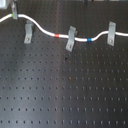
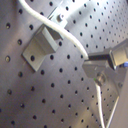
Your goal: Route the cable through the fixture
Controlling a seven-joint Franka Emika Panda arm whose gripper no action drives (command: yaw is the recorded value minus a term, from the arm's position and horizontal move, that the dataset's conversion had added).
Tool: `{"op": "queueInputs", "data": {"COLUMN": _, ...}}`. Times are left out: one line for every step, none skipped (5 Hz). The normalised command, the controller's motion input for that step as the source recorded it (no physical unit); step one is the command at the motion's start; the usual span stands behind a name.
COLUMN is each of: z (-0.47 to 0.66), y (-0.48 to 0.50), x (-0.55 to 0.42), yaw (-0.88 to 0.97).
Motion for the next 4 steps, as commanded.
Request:
{"op": "queueInputs", "data": {"z": 0.07, "y": 0.041, "x": 0.004, "yaw": 0.98}}
{"op": "queueInputs", "data": {"z": 0.11, "y": -0.022, "x": 0.12, "yaw": 0.76}}
{"op": "queueInputs", "data": {"z": 0.1, "y": -0.141, "x": 0.243, "yaw": 0.53}}
{"op": "queueInputs", "data": {"z": 0.0, "y": -0.061, "x": 0.142, "yaw": 0.14}}
